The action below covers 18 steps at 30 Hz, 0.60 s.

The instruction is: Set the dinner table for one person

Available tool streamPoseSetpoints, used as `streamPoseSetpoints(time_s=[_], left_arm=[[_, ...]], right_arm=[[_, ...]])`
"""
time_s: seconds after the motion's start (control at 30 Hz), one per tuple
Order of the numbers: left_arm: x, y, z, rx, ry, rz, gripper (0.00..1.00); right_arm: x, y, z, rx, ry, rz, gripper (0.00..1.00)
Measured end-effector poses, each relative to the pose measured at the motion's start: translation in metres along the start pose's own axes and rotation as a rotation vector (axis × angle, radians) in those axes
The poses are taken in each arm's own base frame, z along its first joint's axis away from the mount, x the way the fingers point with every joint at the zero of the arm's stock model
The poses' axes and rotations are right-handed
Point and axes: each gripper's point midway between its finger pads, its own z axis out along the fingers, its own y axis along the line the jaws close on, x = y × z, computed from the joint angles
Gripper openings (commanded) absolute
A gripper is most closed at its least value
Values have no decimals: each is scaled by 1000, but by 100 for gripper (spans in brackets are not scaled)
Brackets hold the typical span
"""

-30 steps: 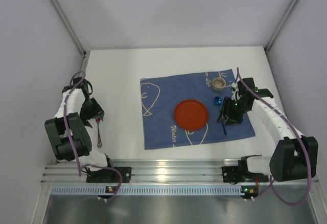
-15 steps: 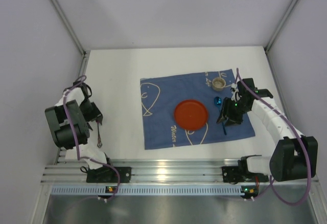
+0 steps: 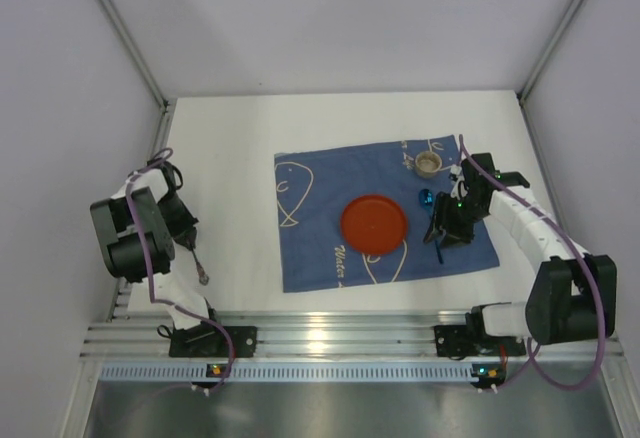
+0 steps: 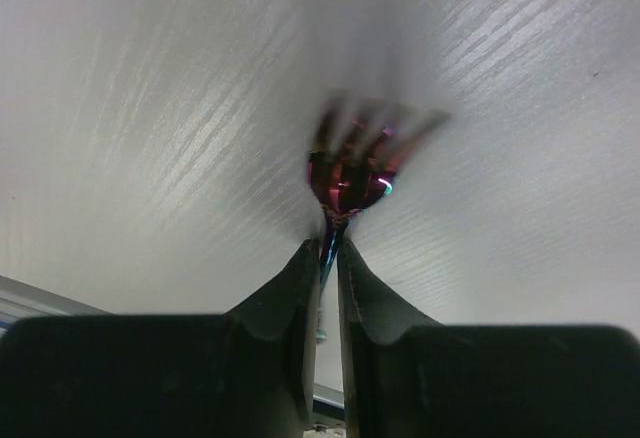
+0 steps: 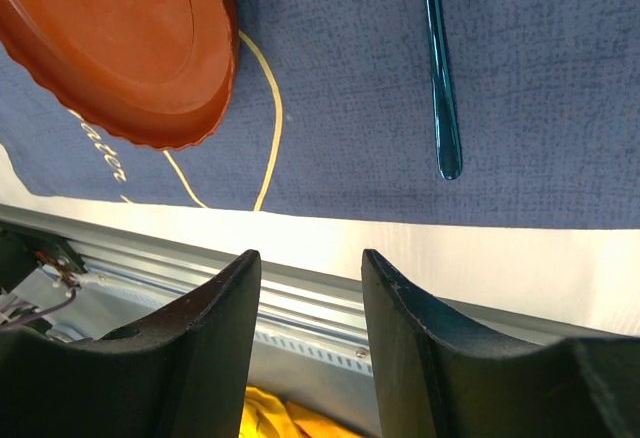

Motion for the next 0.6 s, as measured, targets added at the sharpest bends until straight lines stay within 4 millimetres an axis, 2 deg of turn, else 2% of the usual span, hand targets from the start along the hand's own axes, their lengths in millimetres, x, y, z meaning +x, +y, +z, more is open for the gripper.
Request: streamPoseSetpoints(time_s=[0.03,0.1,0.43,0.47,0.53,0.6], left_arm=[[0,-1,0,3,3,0,8],[0,-3,1,6,13,3,0],[-3,-8,-4,-8,16,8,0],[-6,-12,-6,-6,1,11,0],[-13,-33,-16,16,-45,32,0],[-18,-67,-33,60,-108,80,0]], right_arm=[[0,0,0,1,2,0,45],[0,-1,1,4,3,1,45],[0,-1,1,4,5,3,45],[0,-1,1,3,5,4,46],[0,0,1,-1,6,9,46],[1,1,1,-4,7,13,48]])
